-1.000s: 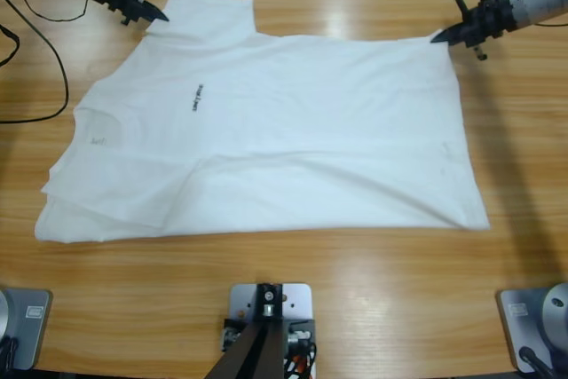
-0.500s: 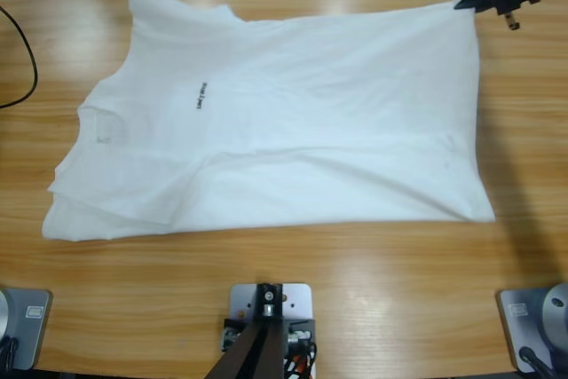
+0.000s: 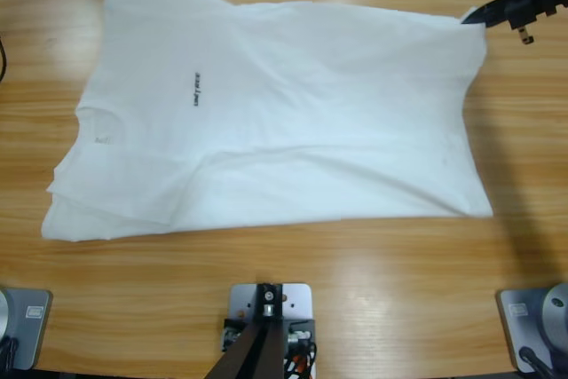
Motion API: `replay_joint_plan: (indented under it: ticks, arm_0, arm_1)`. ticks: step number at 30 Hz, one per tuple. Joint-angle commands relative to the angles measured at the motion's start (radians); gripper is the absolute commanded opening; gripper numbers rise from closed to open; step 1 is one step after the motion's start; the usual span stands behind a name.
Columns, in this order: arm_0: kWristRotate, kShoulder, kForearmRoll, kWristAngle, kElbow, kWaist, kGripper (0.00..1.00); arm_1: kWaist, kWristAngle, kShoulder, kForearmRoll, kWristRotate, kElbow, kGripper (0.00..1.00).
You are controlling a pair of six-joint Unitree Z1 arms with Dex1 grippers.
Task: Fold clothes
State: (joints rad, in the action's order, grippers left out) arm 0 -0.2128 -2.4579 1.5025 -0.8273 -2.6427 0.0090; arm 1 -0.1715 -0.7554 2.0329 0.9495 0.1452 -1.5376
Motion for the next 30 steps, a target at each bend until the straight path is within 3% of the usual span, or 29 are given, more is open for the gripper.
replay_joint_plan:
  ticks: [1, 11, 30]
  arm_0:
    - [0.077, 0.068, 0.159, -0.009, 0.045, 0.026, 0.0]
    - [0.174, 0.08, 0.157, 0.001, 0.283, 0.01, 0.0]
    - [0.303, 0.216, 0.15, 0.033, 0.656, 0.022, 0.0]
  arm_1:
    - [-0.004, 0.001, -0.042, 0.043, -0.045, 0.057, 0.0]
    - [-0.017, 0.025, -0.059, 0.137, -0.102, 0.071, 0.0]
    - [-0.032, 0.058, -0.094, 0.153, -0.165, 0.188, 0.0]
